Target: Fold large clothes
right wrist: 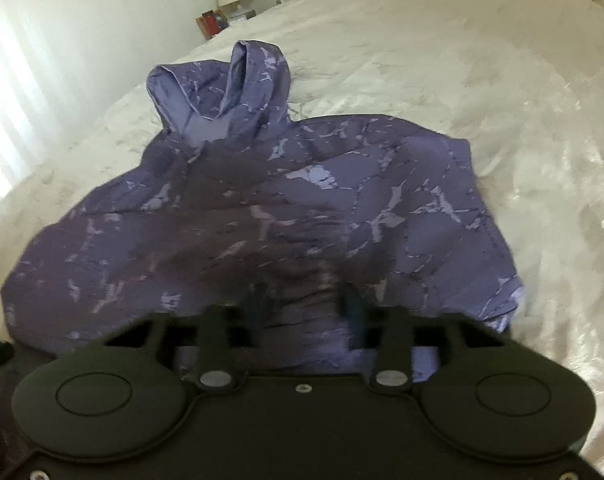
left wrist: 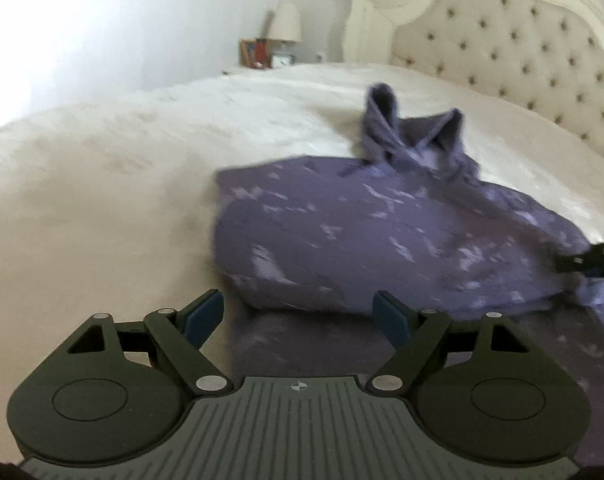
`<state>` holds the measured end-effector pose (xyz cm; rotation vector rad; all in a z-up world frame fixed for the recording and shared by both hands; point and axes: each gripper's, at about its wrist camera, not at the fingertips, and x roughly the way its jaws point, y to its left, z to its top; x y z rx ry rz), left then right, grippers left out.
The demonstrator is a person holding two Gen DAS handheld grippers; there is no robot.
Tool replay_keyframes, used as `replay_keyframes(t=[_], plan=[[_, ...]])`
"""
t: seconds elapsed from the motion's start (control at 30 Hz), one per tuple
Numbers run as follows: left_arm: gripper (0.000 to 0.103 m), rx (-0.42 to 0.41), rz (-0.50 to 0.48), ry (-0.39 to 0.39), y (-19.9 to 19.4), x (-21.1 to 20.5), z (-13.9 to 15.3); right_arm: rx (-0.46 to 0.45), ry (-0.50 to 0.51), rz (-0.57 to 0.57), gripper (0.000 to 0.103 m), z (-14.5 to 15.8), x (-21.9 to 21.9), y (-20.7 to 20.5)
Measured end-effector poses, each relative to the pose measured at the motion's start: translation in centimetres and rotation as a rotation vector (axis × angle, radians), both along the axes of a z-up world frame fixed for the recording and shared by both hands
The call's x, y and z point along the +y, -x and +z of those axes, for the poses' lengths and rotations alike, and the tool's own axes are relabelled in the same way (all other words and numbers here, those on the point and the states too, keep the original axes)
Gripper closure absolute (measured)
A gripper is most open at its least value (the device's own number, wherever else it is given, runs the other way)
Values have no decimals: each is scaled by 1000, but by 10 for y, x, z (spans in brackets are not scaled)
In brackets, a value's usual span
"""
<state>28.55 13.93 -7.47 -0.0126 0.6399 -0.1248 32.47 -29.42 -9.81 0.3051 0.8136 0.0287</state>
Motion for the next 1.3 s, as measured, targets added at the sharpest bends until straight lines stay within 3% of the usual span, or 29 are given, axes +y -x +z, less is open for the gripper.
replay_keyframes(t=[0.13, 0.33, 0.43, 0.67, 0.77, 0.87, 0.9, 1.07, 1.3], plan=[[22, -12, 55, -16, -4, 22, 2, -56, 8, -12, 84, 21, -7, 8], [22, 6, 78, -12, -10, 45, 1, -90, 92, -101, 84, 38, -24, 6], [22, 13, 49, -33, -17, 42, -1, -50, 68, -125, 84, 28, -34, -3], [25, -45, -37, -100, -33, 28, -10, 11, 164, -100, 81, 4, -22, -8], [41, -100, -113, -127, -38, 20, -15, 19, 195, -86, 81, 3, -18, -9], [65, -137, -163, -161, -42, 12, -20, 26, 203, -81, 80, 2, -18, -11], [78, -155, -184, -151, -41, 10, -20, 27, 204, -81, 80, 2, -18, -11], [87, -216, -195, -185, -33, 4, -20, 24, 220, -75, 78, -2, -16, -11], [93, -212, -170, -207, -8, -6, -20, 20, 222, -77, 77, -1, -16, -11]])
